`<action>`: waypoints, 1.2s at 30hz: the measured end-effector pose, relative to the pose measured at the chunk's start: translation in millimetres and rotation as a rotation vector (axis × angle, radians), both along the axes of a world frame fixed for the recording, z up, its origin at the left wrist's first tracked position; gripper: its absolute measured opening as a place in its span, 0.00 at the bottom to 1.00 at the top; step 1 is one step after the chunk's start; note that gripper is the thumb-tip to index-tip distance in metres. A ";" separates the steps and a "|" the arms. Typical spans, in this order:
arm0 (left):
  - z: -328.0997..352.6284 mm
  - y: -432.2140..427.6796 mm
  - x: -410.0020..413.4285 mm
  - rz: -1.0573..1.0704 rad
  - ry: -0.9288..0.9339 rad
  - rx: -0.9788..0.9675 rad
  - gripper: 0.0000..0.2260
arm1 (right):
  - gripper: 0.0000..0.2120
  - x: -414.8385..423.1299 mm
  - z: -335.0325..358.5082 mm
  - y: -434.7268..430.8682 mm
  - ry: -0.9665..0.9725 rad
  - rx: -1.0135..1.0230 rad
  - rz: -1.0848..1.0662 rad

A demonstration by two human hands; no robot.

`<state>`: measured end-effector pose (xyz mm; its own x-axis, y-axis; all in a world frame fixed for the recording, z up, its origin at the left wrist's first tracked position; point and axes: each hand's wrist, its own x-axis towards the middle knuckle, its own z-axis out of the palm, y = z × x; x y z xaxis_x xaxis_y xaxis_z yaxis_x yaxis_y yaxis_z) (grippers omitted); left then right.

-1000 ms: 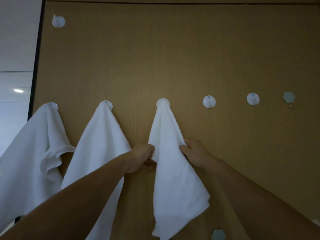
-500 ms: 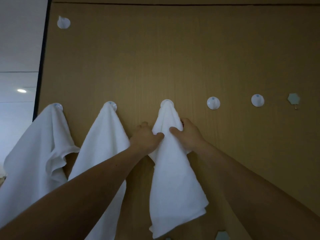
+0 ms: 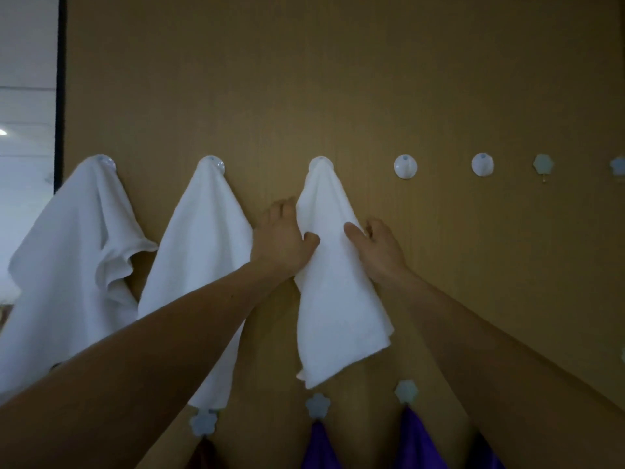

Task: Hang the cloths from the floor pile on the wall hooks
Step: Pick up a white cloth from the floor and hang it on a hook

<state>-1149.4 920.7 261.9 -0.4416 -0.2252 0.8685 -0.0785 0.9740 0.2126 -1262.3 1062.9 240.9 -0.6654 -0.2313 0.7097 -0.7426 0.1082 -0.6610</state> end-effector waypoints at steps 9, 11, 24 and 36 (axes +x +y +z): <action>-105.7 50.1 38.4 -0.154 -0.172 -0.156 0.29 | 0.36 100.6 -127.0 90.8 -0.146 0.293 -0.314; -134.8 76.4 45.6 -0.247 -0.215 -0.096 0.28 | 0.35 126.7 -152.6 121.1 -0.185 0.355 -0.396; -333.0 334.8 123.3 -0.660 -0.972 -0.111 0.30 | 0.31 306.1 -336.1 378.8 -0.653 0.603 -0.844; -547.8 602.0 291.2 -0.964 -1.490 -0.312 0.31 | 0.31 506.4 -518.3 603.9 -1.206 0.681 -0.913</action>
